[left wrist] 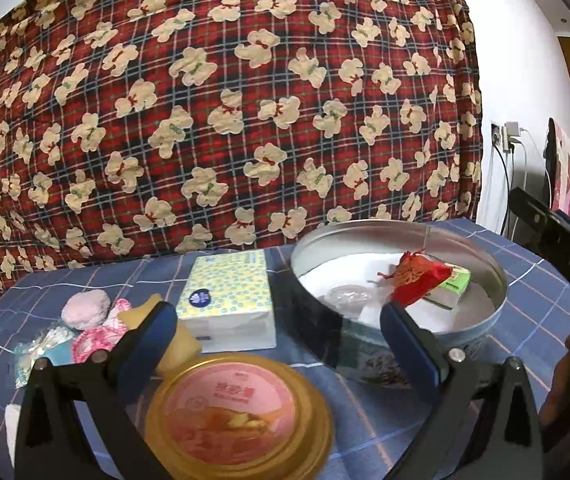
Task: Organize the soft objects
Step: 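Withdraw both open tools from the tin back toward the pile, then grasp the white foam roll with the right tool while the left tool grasps the cotton swab bag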
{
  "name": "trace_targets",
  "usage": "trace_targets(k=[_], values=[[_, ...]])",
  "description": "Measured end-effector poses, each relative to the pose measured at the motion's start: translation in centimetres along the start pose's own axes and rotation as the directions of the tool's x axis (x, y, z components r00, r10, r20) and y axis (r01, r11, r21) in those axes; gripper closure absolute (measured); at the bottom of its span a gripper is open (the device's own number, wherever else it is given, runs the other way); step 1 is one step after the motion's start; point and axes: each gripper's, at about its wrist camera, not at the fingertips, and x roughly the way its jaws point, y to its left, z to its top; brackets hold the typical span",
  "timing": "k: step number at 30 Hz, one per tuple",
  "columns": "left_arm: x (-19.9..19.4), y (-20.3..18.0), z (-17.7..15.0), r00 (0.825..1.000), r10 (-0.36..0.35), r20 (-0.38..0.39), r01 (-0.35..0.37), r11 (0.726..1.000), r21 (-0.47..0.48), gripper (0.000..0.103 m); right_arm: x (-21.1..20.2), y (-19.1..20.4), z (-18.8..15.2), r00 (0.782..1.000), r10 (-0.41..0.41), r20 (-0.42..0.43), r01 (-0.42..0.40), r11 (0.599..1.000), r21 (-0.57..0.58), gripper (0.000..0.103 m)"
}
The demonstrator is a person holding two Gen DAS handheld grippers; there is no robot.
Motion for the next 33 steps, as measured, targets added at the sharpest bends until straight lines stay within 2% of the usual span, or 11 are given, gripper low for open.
trace_targets(k=[7, 15, 26, 33], values=[[-0.7, 2.3, -0.3, 1.0, 0.025, -0.001, -0.025, 1.0, -0.005, 0.0, -0.8, 4.2, -1.1, 0.992, 0.11, -0.062, -0.108, 0.994, 0.021, 0.024], [-1.5, 7.0, -0.8, 0.996, 0.091, -0.005, -0.091, 0.995, -0.026, 0.0, -1.8, 9.8, -2.5, 0.965, 0.233, -0.119, -0.234, 0.972, 0.005, 0.024], [-2.2, 15.6, -1.5, 0.979, 0.203, -0.024, -0.204, 0.974, -0.103, 0.0, -2.7, 17.2, -4.1, 0.911, 0.365, -0.192, -0.374, 0.927, -0.014, 0.024], [-2.4, 20.6, -1.8, 0.965, 0.257, -0.053, -0.262, 0.954, -0.143, 0.0, -3.2, 21.7, -5.1, 0.862, 0.439, -0.256, -0.464, 0.885, -0.045, 0.024]])
